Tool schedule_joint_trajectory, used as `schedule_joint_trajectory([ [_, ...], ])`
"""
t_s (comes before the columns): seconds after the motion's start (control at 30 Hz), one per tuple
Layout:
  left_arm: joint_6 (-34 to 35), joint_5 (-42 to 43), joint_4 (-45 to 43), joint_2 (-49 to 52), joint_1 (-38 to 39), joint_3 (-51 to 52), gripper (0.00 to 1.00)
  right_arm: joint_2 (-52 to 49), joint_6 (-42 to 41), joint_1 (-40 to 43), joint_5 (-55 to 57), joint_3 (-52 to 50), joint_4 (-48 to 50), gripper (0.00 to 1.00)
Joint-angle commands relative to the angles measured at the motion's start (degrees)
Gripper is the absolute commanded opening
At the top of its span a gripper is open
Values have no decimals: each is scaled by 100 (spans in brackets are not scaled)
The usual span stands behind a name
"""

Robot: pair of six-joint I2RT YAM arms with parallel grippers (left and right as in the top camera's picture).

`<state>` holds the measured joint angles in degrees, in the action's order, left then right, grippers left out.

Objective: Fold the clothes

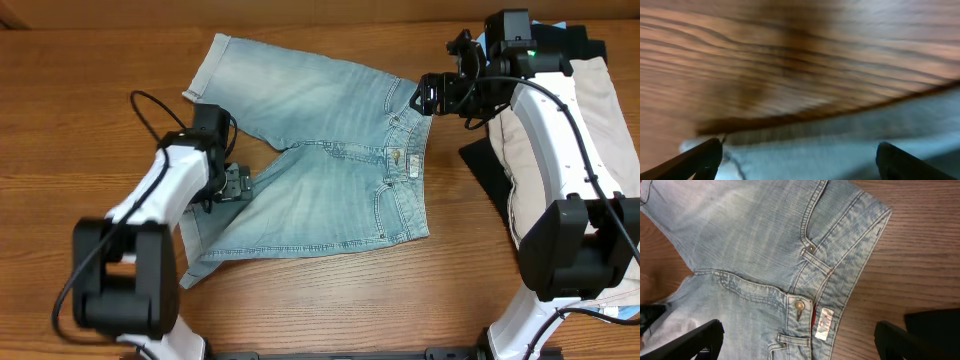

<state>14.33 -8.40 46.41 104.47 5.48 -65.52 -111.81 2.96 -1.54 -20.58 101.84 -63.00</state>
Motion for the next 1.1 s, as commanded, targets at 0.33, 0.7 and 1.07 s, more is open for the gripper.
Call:
schedule_joint_trajectory([
  [0.33,-365,-122,-356,793,-461,-48,50,142,-323,-33,-9,111,114,100],
  [0.7,-385,-1034,-2330,793,-483,-48,25,142,-321,-33,-9,111,114,100],
  [1.07,-1161,-1215,-4922,787,-468,-267,100,142,-323,-33,-11,111,-17,100],
])
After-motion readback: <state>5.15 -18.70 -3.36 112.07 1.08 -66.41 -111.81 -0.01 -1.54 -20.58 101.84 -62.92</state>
